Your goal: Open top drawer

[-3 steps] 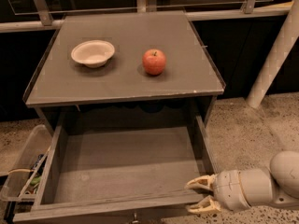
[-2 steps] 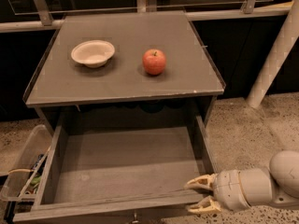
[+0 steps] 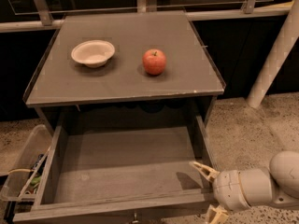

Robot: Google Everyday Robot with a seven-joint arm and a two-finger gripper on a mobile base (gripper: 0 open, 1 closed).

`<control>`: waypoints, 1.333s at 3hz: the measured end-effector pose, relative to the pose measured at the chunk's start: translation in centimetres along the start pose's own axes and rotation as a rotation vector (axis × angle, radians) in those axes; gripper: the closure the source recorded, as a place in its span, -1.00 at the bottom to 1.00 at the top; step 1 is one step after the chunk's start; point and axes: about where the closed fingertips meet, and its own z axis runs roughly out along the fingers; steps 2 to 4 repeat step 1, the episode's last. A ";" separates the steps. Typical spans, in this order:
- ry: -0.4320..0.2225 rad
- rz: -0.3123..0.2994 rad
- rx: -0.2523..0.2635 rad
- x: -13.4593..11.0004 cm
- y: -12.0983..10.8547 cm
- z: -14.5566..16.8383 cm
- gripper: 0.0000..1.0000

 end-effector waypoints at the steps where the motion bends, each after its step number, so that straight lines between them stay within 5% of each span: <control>1: 0.000 0.000 0.000 0.0 0.0 0.0 -1.00; 4: 0.000 0.000 0.000 0.0 0.0 0.0 -1.00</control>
Offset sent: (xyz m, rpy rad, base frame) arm 0.0000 0.0000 0.0000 0.0000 0.0000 0.0000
